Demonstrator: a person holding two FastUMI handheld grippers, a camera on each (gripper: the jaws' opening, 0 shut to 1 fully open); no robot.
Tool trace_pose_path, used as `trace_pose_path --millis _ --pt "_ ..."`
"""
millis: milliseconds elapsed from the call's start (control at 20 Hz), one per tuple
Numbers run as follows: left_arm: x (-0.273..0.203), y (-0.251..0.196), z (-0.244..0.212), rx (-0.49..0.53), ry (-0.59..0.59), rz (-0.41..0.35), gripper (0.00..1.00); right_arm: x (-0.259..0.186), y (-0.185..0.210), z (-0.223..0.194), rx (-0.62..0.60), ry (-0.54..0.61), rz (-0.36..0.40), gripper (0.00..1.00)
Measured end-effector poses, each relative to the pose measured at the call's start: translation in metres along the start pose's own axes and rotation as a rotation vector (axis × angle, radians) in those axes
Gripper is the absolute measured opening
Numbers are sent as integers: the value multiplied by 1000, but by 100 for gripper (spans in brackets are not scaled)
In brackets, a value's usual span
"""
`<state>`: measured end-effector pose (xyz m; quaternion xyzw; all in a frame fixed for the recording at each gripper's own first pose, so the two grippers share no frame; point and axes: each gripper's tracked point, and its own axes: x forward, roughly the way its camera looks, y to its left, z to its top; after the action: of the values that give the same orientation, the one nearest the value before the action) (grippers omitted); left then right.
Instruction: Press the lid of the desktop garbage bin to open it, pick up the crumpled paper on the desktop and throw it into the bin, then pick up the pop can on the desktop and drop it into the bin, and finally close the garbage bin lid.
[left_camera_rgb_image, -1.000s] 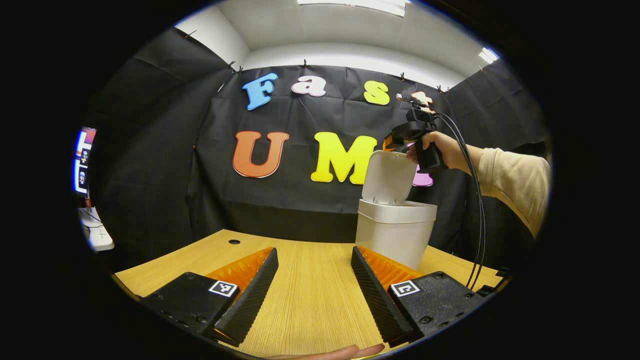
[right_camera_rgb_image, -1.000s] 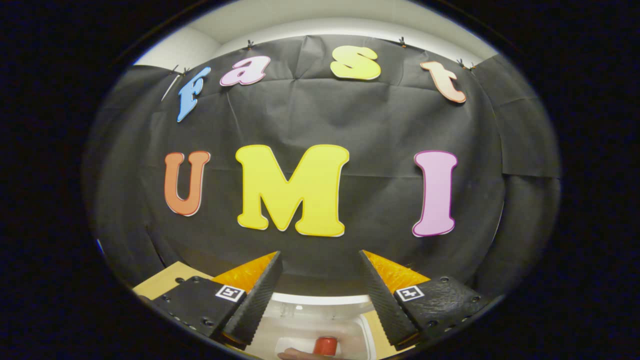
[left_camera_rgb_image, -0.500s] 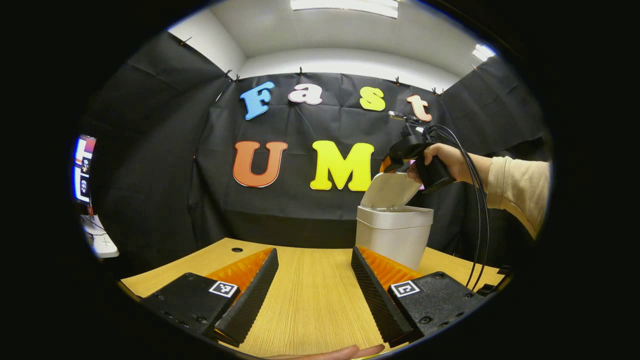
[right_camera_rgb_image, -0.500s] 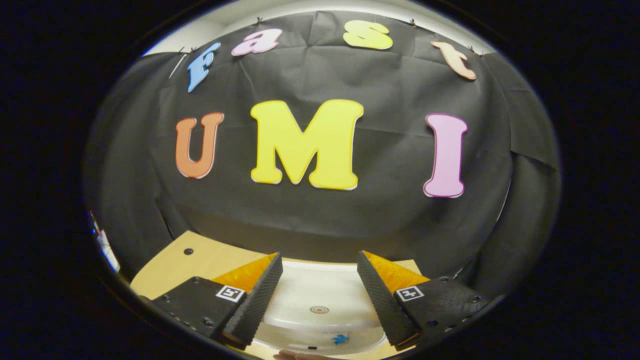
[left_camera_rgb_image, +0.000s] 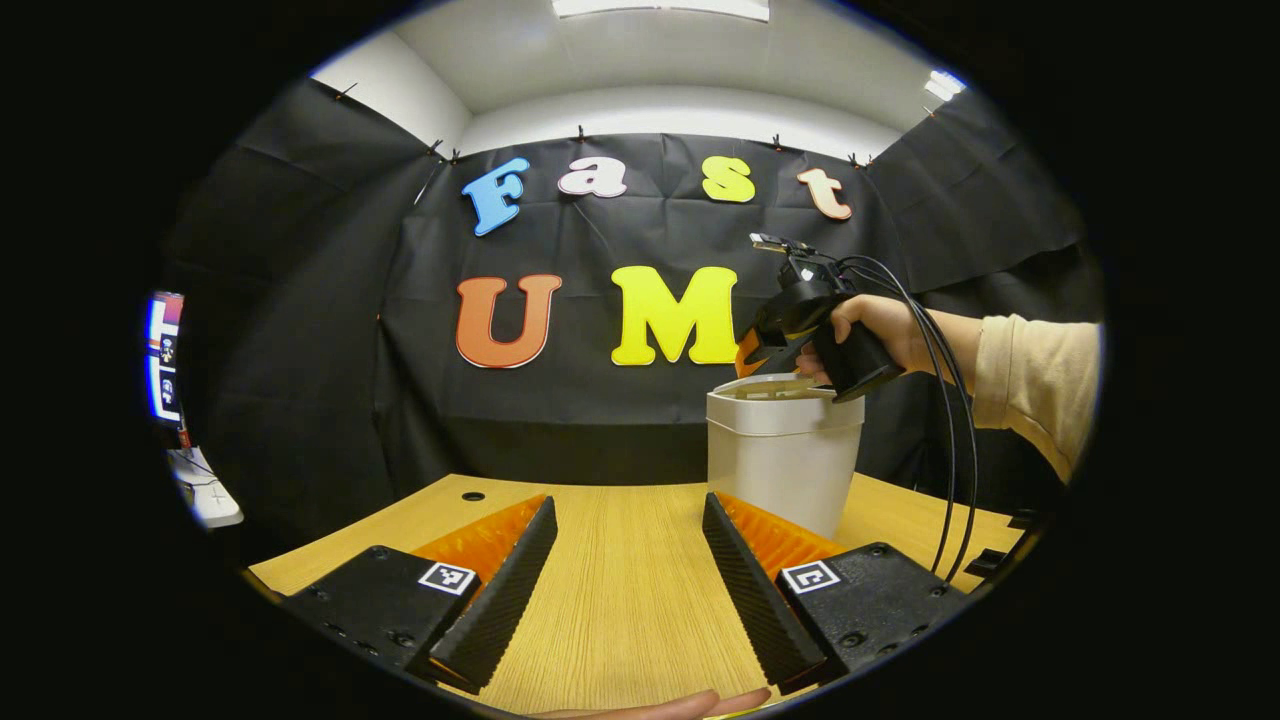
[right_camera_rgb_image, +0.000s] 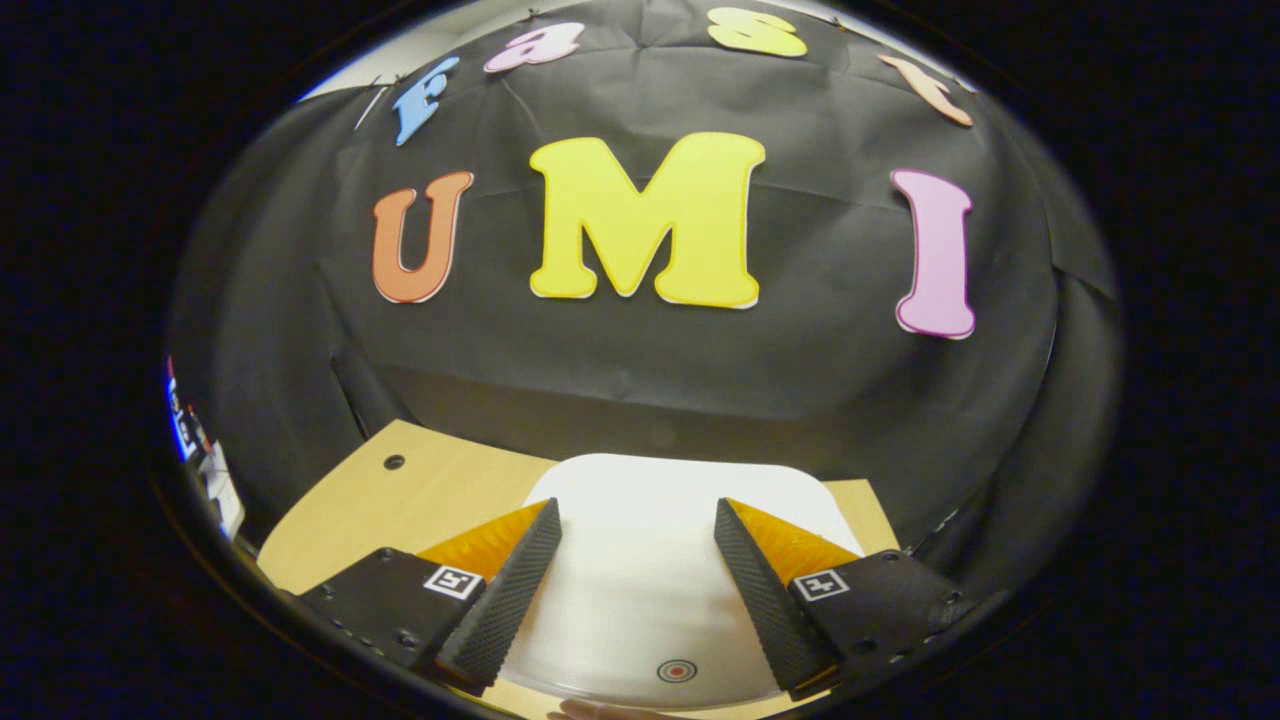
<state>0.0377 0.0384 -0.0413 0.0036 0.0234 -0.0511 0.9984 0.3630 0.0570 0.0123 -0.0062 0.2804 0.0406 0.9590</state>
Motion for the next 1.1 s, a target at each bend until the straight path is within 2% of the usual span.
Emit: trace_pose_path --millis 250,300,350,400,600,750,800,950,1050,1100 --pt "-1 3 4 0 -10 3 95 -9 -11 -13 -46 -3 -6 95" --pt "-1 4 4 2 -12 5 95 -13 -12 -16 -37 -10 -18 97" --pt "-1 4 3 7 -10 8 100 -17 -12 -19 -25 -18 -33 98" --pt "-1 5 2 11 -7 10 95 -22 -13 -22 -25 -29 -47 98" --pt "-2 3 4 3 -10 5 95 -41 -12 -33 -24 -98 -82 98" --pt "-5 3 8 14 -21 0 95 -48 -12 -38 -19 -124 -62 100" --pt "-5 3 10 22 -27 -3 95 -49 -13 -39 -18 -142 -50 97" --pt "-7 10 18 44 -57 4 95 -53 -14 -40 6 -211 -33 98" --pt "-7 13 19 30 -62 6 95 -51 -14 -44 -2 -246 -42 100" --pt "-7 14 17 11 -58 3 95 -51 -13 -48 -9 -252 -47 98"
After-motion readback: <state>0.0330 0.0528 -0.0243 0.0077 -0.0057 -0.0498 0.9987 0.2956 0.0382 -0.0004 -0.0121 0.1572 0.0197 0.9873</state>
